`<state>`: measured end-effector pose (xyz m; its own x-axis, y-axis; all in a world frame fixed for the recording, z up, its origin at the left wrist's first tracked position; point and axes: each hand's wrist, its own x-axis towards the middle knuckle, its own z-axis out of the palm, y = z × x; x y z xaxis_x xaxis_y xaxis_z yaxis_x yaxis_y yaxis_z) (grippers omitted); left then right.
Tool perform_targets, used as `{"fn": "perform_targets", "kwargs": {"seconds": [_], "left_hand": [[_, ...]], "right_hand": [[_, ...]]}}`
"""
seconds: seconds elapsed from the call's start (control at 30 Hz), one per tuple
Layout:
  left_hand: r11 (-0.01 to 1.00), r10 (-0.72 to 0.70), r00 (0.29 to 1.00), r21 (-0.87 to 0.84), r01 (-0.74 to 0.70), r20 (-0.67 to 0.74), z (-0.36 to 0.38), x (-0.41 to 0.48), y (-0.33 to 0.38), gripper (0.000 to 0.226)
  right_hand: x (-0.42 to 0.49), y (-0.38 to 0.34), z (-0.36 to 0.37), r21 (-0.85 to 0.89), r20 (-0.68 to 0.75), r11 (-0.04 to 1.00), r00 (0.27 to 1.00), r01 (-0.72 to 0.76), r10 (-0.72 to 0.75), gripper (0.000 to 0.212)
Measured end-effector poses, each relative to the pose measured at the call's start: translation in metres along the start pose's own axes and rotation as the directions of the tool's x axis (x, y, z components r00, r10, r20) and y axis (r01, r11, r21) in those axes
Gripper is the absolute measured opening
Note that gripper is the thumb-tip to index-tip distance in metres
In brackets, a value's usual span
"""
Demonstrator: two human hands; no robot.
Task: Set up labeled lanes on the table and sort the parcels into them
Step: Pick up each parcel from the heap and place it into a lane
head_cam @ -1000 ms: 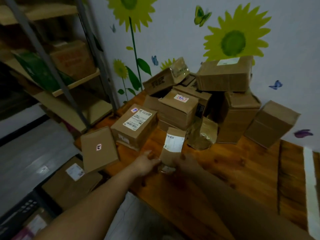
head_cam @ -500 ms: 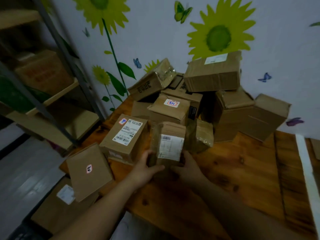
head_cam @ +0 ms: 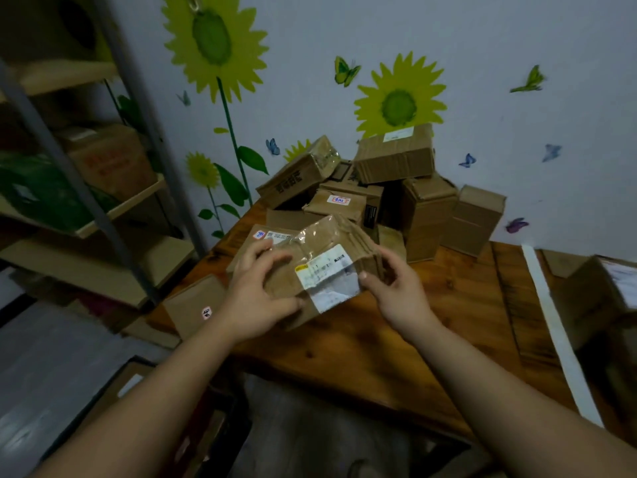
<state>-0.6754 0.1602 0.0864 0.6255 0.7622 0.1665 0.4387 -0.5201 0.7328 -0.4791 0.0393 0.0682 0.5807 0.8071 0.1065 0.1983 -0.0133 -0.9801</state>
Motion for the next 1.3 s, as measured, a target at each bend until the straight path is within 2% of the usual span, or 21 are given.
{"fn": "perform_targets", "kwargs": {"seconds": [0.1,0.17,0.23,0.27,0.33,0.37,0.4,0.47,0.57,0.6,0.7,0.8,0.9,1.07,1.2,1.3], "left_hand": [[0.953,-0.046,0.993,-0.302,0.009,-0.113,0.001,-0.022,0.007,0.067],[0.915,-0.139,0.986,-0.394,0.09,-0.097,0.008,-0.029,0.022,0.055],[0.845,-0.287,0.958,-0.474,0.246,-0.013,0.015,-0.032,0.041,0.043],[0.779,-0.355,0.933,-0.536,0.327,0.053,0.019,-0.033,0.049,0.041],[0.645,-0.434,0.885,-0.626,0.437,0.17,0.025,-0.033,0.062,0.049],[0.623,-0.445,0.871,-0.627,0.468,0.208,0.028,-0.035,0.069,0.052],[0.627,-0.436,0.868,-0.61,0.483,0.238,0.032,-0.037,0.077,0.054],[0.662,-0.405,0.863,-0.554,0.506,0.304,0.045,-0.042,0.096,0.043],[0.697,-0.282,0.864,-0.53,0.483,0.417,0.078,-0.048,0.135,0.029],[0.704,-0.233,0.881,-0.553,0.446,0.412,0.094,-0.049,0.149,0.029],[0.783,-0.072,0.935,-0.561,0.269,0.348,0.16,-0.059,0.201,0.048],[0.839,0.071,0.934,-0.528,0.134,0.349,0.232,-0.086,0.264,0.05],[0.872,0.159,0.904,-0.486,0.059,0.396,0.302,-0.114,0.318,0.054],[0.875,0.257,0.821,-0.483,0.026,0.509,0.384,-0.16,0.389,0.059],[0.916,0.244,0.773,-0.401,0.015,0.586,0.437,-0.174,0.425,0.054],[0.934,0.242,0.708,-0.358,0.016,0.663,0.473,-0.176,0.445,0.054]], "right_hand": [[-0.027,-0.004,-0.005,-0.023,-0.184,0.995,0.979,-0.093,0.087,0.021],[-0.042,-0.011,-0.015,-0.105,-0.227,0.983,0.966,-0.153,0.126,0.021],[-0.056,-0.017,-0.028,-0.145,-0.211,0.974,0.967,-0.173,0.14,0.036],[-0.063,-0.02,-0.035,-0.131,-0.199,0.976,0.969,-0.177,0.149,0.039],[-0.077,-0.026,-0.051,-0.112,-0.189,0.974,0.967,-0.195,0.172,0.044],[-0.083,-0.028,-0.06,-0.116,-0.198,0.971,0.963,-0.208,0.183,0.046],[-0.089,-0.031,-0.07,-0.115,-0.214,0.969,0.958,-0.218,0.19,0.048],[-0.101,-0.035,-0.094,-0.099,-0.253,0.967,0.946,-0.234,0.203,0.047],[-0.126,-0.032,-0.143,-0.078,-0.348,0.957,0.907,-0.278,0.235,0.03],[-0.137,-0.028,-0.163,-0.084,-0.384,0.954,0.892,-0.289,0.236,0.025],[-0.182,-0.015,-0.232,-0.097,-0.473,0.951,0.855,-0.292,0.214,0.019],[-0.236,-0.004,-0.303,-0.094,-0.58,0.951,0.793,-0.296,0.19,0.022],[-0.289,0.006,-0.372,-0.075,-0.667,0.941,0.718,-0.331,0.2,0.027],[-0.359,0.022,-0.455,-0.008,-0.756,0.916,0.602,-0.4,0.256,0.044],[-0.39,0.038,-0.501,0.042,-0.816,0.901,0.505,-0.433,0.28,0.047],[-0.399,0.054,-0.53,0.078,-0.83,0.896,0.469,-0.438,0.301,0.048]]}}
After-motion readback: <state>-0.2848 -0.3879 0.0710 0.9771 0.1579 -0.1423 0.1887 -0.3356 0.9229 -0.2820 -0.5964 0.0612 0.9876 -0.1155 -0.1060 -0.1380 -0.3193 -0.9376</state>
